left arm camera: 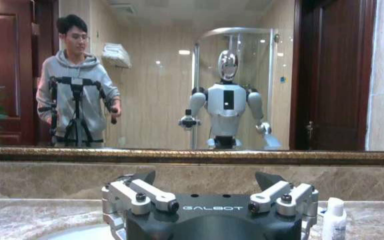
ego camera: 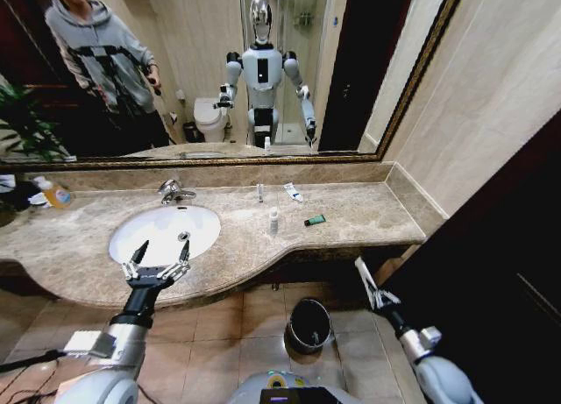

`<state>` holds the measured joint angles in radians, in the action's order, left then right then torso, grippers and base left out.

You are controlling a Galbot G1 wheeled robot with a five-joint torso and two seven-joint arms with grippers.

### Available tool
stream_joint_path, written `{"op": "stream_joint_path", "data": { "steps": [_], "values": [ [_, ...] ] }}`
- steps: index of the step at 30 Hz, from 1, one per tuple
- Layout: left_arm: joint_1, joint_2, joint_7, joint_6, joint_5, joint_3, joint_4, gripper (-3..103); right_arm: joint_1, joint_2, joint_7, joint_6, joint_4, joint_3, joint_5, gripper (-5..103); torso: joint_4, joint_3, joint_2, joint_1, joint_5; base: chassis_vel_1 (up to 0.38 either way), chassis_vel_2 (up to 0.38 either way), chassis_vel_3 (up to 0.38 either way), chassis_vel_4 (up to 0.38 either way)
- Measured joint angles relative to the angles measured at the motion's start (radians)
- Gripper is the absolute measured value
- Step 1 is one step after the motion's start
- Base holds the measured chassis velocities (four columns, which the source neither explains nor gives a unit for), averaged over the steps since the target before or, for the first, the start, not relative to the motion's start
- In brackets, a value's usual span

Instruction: Pick up the trash from the sink and place it in the trash bin.

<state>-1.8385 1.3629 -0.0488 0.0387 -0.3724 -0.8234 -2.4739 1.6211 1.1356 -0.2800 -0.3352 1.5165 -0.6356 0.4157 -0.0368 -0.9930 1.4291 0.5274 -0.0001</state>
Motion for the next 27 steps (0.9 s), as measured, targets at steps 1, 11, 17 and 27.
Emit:
{"op": "stream_joint_path", "data": {
  "steps": [1, 11, 17, 27],
  "values": [
    [0.000, 0.000, 0.000, 0.000, 0.000, 0.000, 0.000, 100, -0.018, 0.008, 0.004, -0.001, -0.050, 0.018, -0.037, 0, 0.0000, 0.000, 0.000, 0.000, -0.0001, 0.000, 0.000, 0.000, 0.000],
    [0.000, 0.000, 0.000, 0.000, 0.000, 0.000, 0.000, 100, -0.163, 0.075, -0.042, -0.045, -0.330, 0.095, -0.402, 0, -0.0001, 0.000, 0.000, 0.000, -0.0002, 0.000, 0.000, 0.000, 0.000],
    [0.000, 0.000, 0.000, 0.000, 0.000, 0.000, 0.000, 100, -0.264, 0.116, -0.097, -0.053, -0.476, 0.117, -0.611, 0, 0.0000, 0.000, 0.000, 0.000, 0.0001, 0.000, 0.000, 0.000, 0.000],
    [0.000, 0.000, 0.000, 0.000, 0.000, 0.000, 0.000, 100, -0.455, 0.196, -0.099, -0.065, -0.711, 0.158, -0.797, 0, -0.0001, 0.000, 0.000, 0.000, -0.0004, 0.000, 0.000, 0.000, 0.000]
  ]
}}
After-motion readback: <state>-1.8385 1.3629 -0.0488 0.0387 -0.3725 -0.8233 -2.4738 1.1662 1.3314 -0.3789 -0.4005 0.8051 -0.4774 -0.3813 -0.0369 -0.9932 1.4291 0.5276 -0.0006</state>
